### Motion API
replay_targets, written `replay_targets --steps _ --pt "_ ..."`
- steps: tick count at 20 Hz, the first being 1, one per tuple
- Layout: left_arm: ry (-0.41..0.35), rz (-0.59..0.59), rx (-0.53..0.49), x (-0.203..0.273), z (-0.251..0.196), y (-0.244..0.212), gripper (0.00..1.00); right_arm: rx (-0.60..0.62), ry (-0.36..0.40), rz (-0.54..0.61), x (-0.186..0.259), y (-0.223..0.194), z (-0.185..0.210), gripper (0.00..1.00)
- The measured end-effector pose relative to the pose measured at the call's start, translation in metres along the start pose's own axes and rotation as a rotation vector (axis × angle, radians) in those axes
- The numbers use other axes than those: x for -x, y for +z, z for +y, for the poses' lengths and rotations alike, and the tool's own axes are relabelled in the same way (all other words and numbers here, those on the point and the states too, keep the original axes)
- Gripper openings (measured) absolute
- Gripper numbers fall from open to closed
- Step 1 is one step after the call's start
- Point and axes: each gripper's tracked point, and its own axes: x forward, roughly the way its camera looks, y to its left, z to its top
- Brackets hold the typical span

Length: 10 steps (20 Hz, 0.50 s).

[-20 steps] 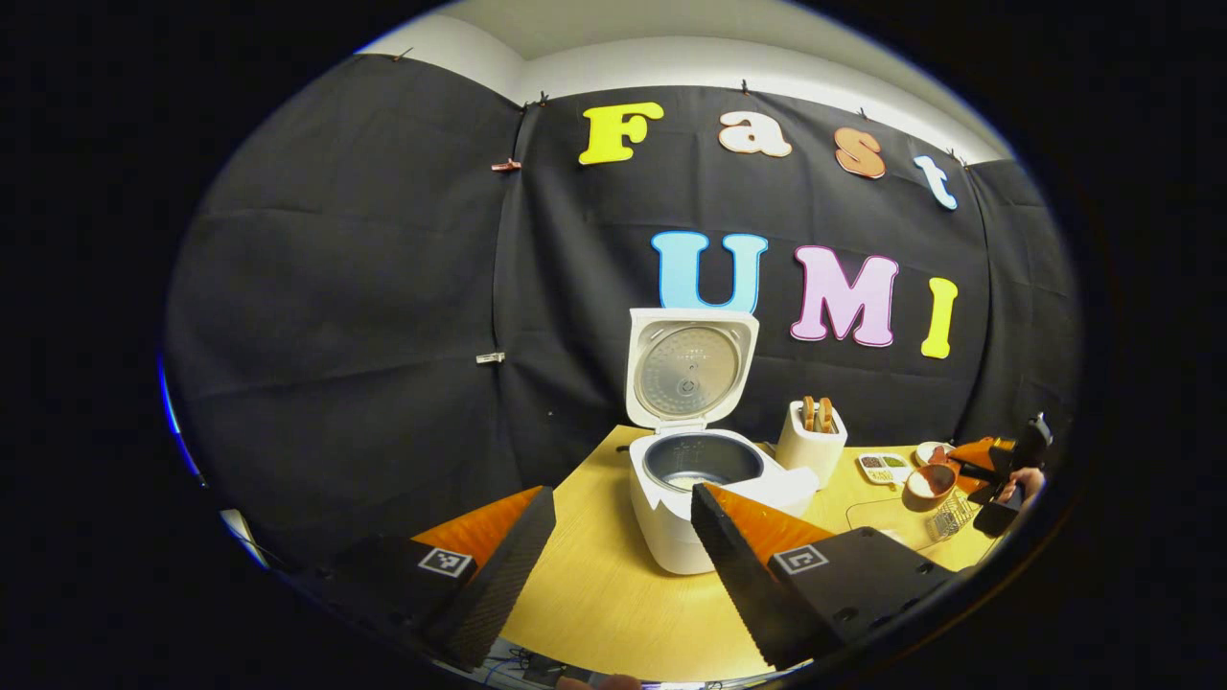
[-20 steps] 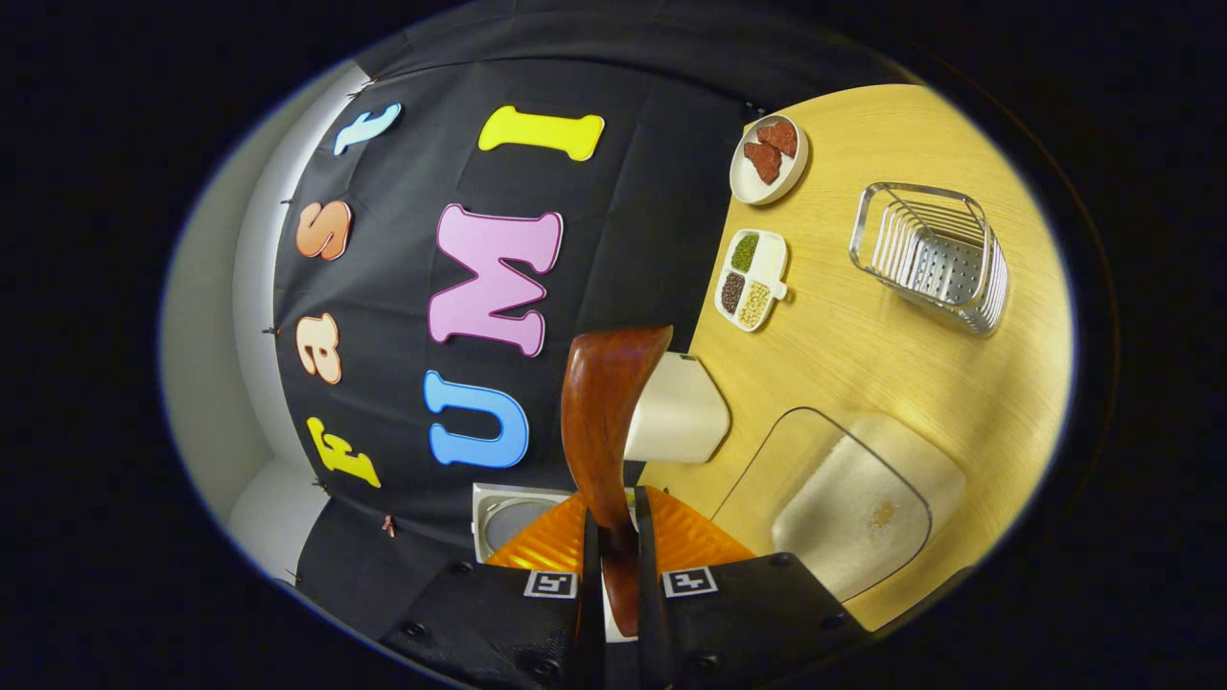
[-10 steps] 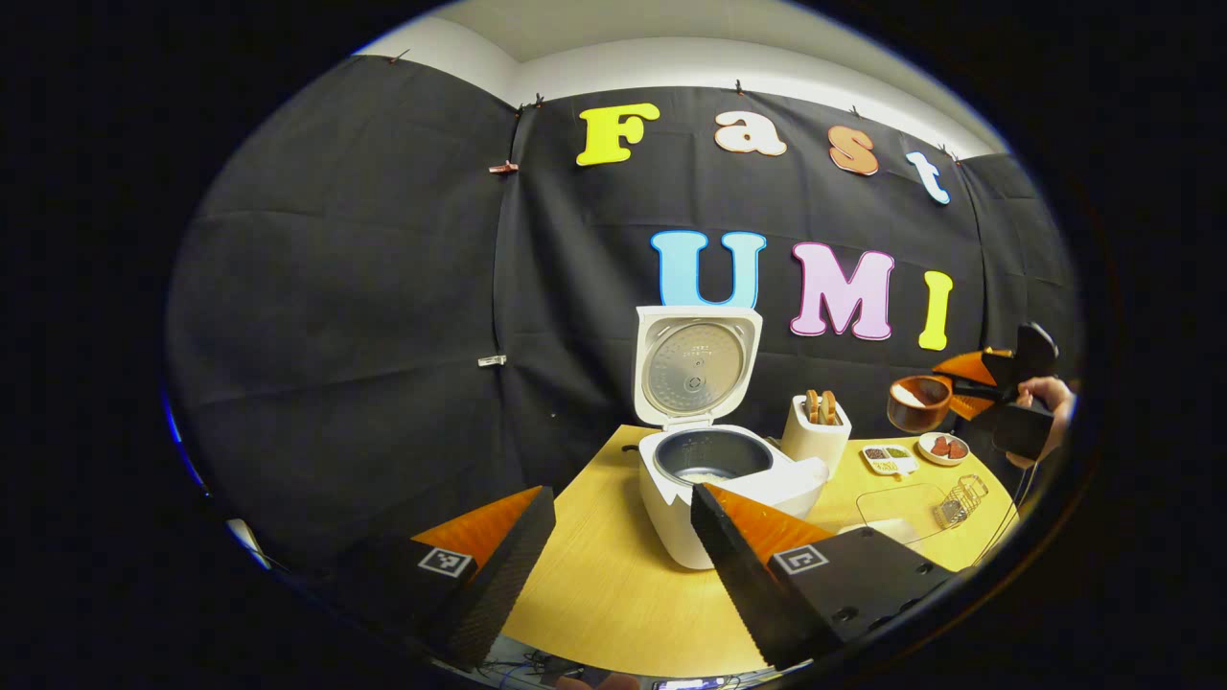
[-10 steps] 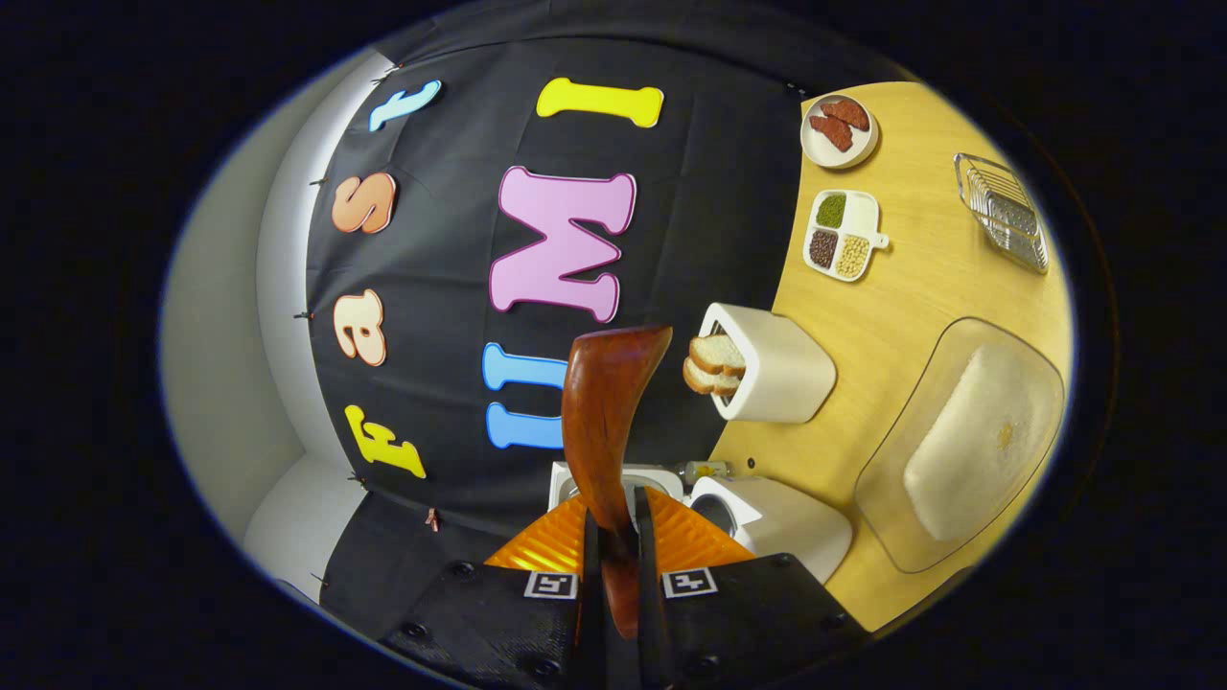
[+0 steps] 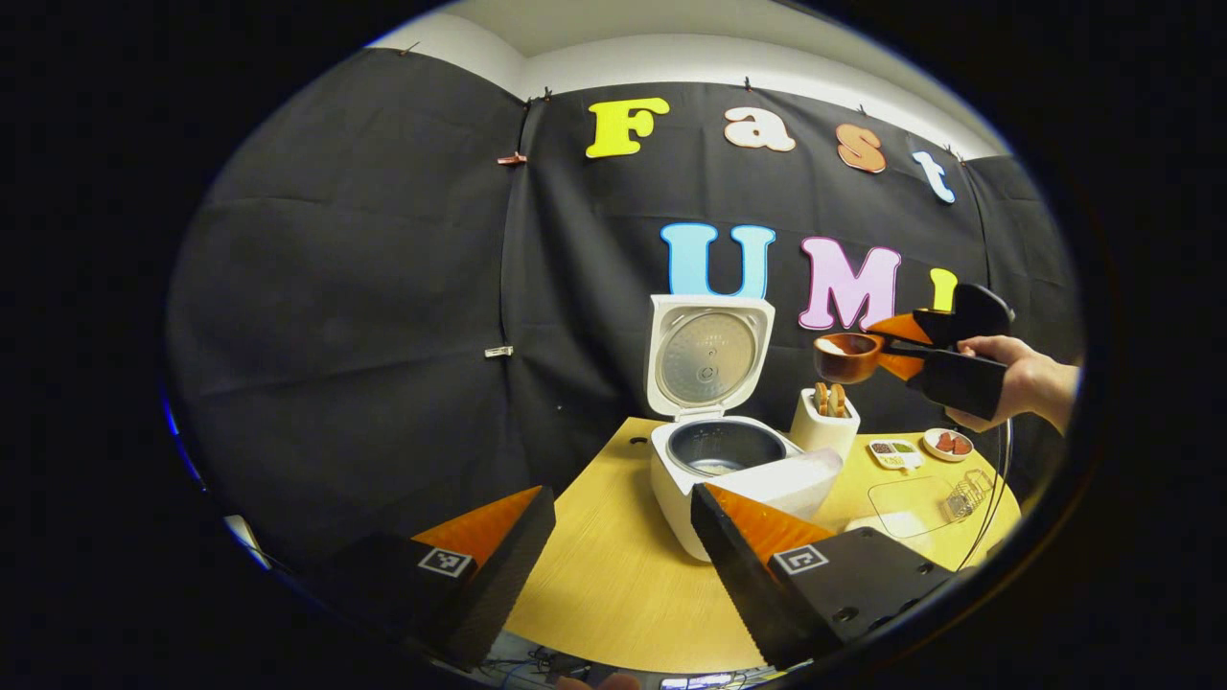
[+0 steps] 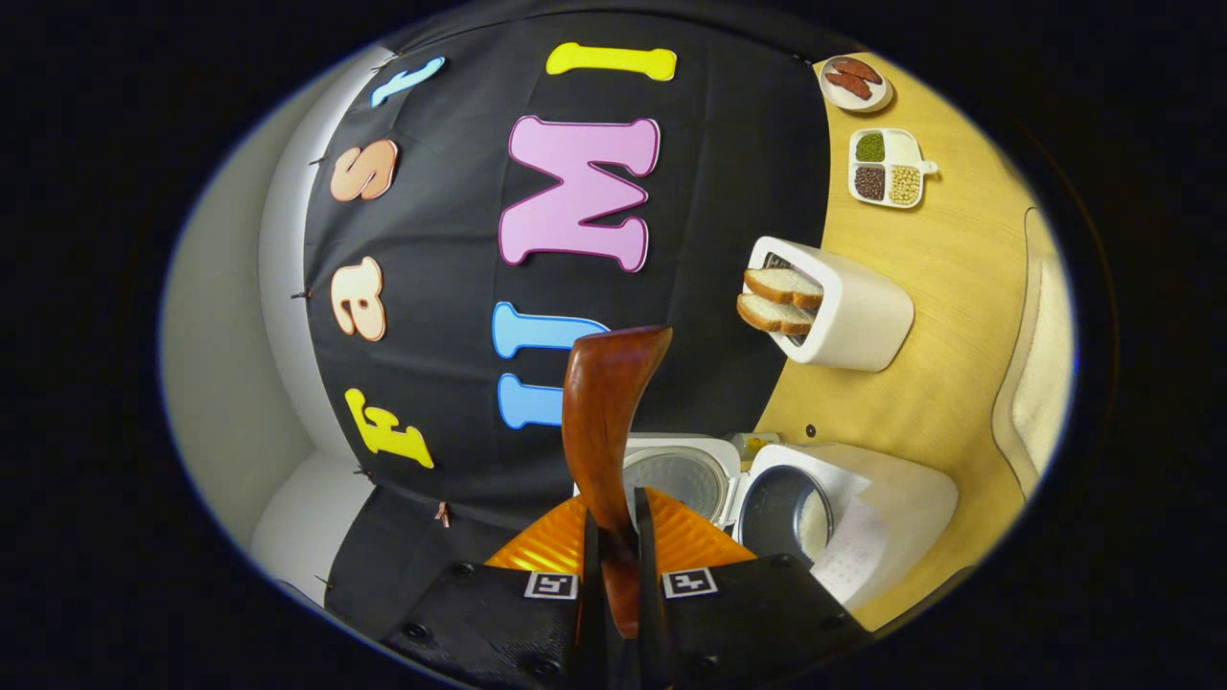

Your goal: Close the left gripper, press the button to open the rice cooker; take a wooden spoon from the chopstick holder with the right hand, scoop a spoonful of rice and pour it into the rice cooker, then put the wooden spoon back into the chopstick holder.

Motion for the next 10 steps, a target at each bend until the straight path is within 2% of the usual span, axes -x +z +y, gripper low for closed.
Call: replay_targets --steps 7,10 --pt "0.01 0.033 0.015 0.006 0.008 -0.013 0.98 0.12 -0.031 0.031 -0.065 -0.029 -0.012 0.18" --pt "0.013 0.049 0.022 0.009 0.007 -0.02 0.98 0.165 -0.07 0.045 -0.085 -0.037 -0.032 0.18"
